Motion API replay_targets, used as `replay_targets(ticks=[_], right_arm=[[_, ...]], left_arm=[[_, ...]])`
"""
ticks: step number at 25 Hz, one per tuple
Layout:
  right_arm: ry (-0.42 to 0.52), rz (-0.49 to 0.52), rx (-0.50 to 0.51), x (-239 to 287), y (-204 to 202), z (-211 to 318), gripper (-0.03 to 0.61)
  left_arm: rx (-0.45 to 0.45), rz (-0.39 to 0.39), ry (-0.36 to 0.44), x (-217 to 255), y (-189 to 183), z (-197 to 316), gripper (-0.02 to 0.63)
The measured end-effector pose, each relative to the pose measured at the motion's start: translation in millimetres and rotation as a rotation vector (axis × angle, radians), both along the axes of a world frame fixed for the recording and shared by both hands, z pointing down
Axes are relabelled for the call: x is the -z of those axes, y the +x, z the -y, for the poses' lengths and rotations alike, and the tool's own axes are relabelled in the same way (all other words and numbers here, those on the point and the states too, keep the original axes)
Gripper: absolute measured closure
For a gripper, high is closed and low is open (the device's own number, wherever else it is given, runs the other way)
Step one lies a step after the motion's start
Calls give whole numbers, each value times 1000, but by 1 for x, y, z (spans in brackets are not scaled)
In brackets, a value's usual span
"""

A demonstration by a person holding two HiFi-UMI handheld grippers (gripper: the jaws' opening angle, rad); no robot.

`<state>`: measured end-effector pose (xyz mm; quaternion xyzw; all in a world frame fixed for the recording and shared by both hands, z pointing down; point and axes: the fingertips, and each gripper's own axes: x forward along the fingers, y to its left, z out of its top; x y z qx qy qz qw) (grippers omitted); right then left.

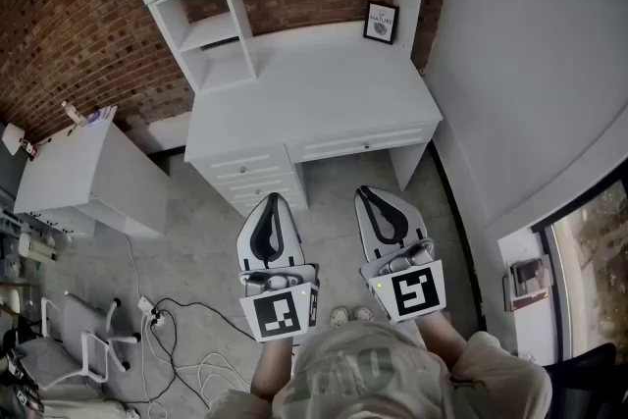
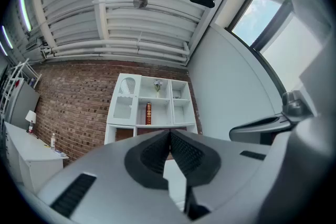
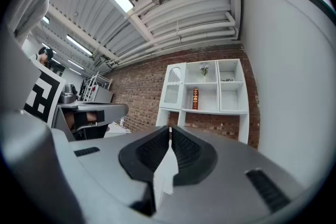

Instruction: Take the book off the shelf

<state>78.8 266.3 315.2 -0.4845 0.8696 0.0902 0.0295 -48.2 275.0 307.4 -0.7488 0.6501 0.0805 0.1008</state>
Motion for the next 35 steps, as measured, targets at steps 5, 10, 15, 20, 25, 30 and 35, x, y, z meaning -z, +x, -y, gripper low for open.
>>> replay_targets(ticks=[5,10,15,20,25,30,35], right_arm=[[-15,-47,-18,-7,-4,-11,555],[-23,-22,-42,-9,-7,-16,556],[-27,-41,-70,-20,-8,-21,555],[-43,-59,-95,-25,-9,-12,555],[-96,-4,-120,-37,0,11,555],[-89,19,-88,-46,0,50,555],[-52,78,-53,-59,-12,129,555]], left_arm=[[2,-16,-2,-2,-7,-12,603],[3,-31,-1,-3,-22,-13,603],[7,-45,5,-7,-46,-20,603],[37,-58,-13,-12,-74,-7,603],[42,-58,-26,-24,-77,15,603],[29,-50,-39,-38,-63,51,603],[54,-33,0,-49,-66,124,603]])
